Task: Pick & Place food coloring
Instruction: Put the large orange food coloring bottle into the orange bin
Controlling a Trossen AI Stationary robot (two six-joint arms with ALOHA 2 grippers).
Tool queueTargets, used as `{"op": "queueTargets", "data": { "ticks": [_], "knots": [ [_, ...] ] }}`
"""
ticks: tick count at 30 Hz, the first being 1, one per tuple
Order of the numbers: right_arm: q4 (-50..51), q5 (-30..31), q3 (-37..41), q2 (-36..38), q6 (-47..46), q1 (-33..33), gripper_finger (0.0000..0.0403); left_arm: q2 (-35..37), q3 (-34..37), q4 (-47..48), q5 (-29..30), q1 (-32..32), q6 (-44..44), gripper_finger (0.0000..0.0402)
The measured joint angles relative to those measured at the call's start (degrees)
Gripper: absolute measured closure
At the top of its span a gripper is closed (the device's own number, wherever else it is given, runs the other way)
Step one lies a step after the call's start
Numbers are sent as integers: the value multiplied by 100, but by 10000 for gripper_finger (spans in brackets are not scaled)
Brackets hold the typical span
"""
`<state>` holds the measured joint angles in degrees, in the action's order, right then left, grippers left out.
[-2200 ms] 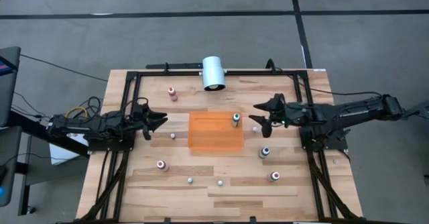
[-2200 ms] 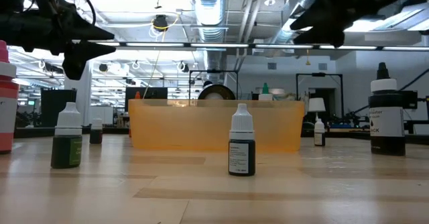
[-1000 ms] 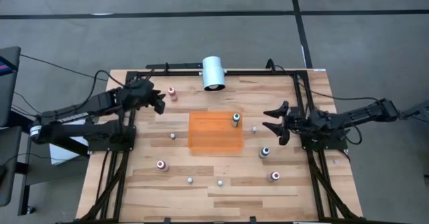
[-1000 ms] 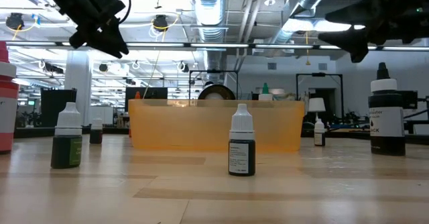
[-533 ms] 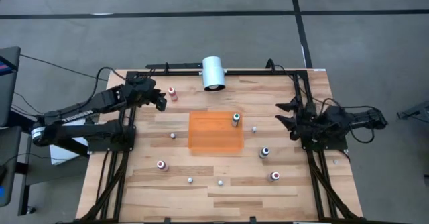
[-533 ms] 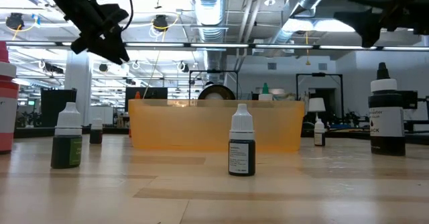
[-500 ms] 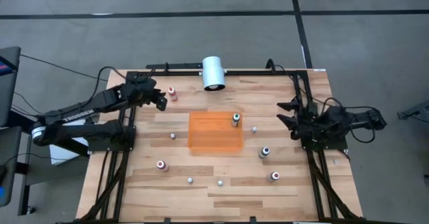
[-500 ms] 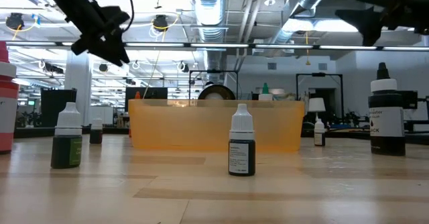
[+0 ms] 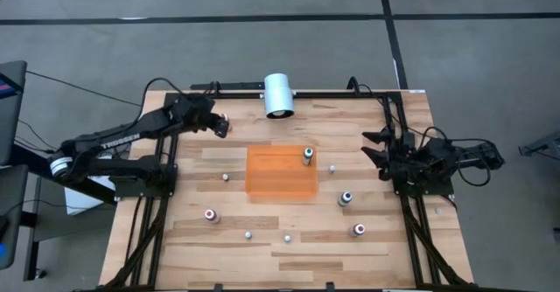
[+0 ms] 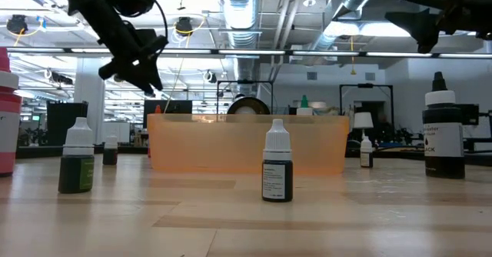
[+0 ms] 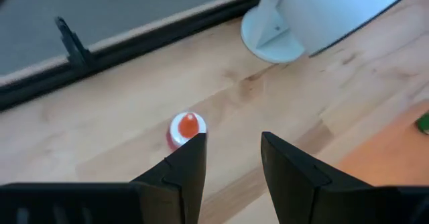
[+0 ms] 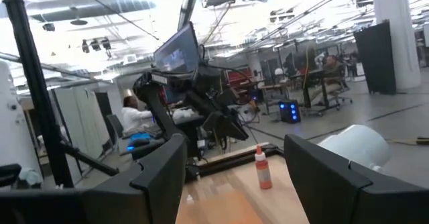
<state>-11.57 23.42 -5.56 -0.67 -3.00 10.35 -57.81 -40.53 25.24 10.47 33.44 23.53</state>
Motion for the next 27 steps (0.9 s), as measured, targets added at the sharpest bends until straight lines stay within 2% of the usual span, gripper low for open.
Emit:
{"op": "queueTargets", "data": {
  "ticks": [3,12,18,27],
  "knots": [
    [0,158,0,0,-142,1,163,-43,0,-8,-262,105,75,268],
    [2,543,0,0,-502,0,163,-36,0,152,-379,253,299,263],
    [-2,544,0,0,-634,0,163,-36,0,98,-126,257,270,233],
    [0,542,0,0,-711,0,163,-231,0,69,-110,257,243,191]
  ]
}}
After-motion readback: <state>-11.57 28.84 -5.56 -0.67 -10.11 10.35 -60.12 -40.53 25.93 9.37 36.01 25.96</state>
